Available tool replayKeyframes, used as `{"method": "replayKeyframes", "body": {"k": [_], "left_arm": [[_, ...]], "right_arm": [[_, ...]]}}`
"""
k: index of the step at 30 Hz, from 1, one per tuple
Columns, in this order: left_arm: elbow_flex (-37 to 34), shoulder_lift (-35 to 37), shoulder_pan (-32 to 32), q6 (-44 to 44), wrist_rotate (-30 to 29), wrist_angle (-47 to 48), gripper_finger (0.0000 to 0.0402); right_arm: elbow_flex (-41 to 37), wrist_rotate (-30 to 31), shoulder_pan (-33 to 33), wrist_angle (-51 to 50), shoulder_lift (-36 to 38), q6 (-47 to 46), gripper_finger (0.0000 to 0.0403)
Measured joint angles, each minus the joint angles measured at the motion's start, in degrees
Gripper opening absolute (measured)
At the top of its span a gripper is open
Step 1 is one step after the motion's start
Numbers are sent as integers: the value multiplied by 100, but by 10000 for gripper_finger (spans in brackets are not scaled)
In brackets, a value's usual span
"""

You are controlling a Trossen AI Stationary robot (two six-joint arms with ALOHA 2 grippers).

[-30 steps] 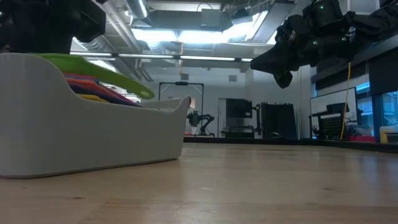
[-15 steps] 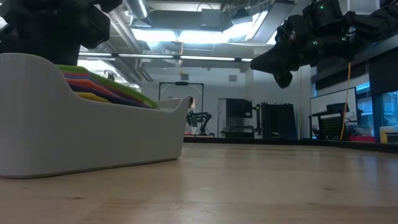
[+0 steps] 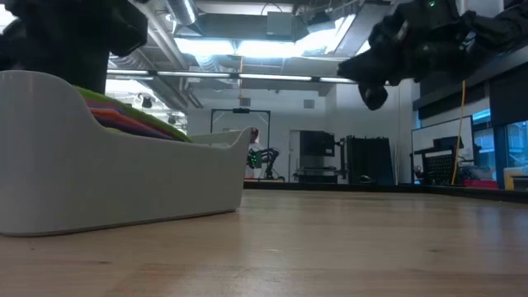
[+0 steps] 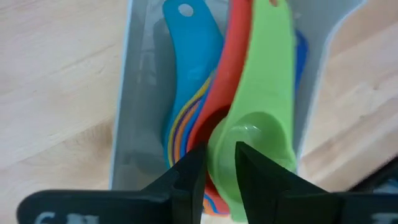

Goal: Nest measuring cups in basket
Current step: Stack the green measuring cup into the red measuring cup in the grey bin, then return to Home Position

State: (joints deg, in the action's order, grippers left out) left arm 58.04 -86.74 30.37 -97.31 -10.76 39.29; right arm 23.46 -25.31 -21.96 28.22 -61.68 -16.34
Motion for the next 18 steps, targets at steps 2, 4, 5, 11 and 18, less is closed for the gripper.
{"method": "replayKeyframes", "body": {"k": [2, 4, 5, 11, 18], "left_arm": [[0, 93, 0, 1, -2, -22, 78], [0, 163, 0, 13, 0, -22, 78], [0, 192, 0, 20, -2, -29, 78], [-2, 459, 0, 61, -3, -46, 78], [-2, 829, -109, 959, -45, -497, 78]], "right_arm": [[0, -167, 0, -7, 177, 0, 68], [0, -176, -2, -17, 414, 2, 68], [0, -176, -4, -26, 539, 2, 68], [0, -385, -30, -167, 1526, -149, 68], [0, -976, -118, -924, 2928, -149, 68]]}}
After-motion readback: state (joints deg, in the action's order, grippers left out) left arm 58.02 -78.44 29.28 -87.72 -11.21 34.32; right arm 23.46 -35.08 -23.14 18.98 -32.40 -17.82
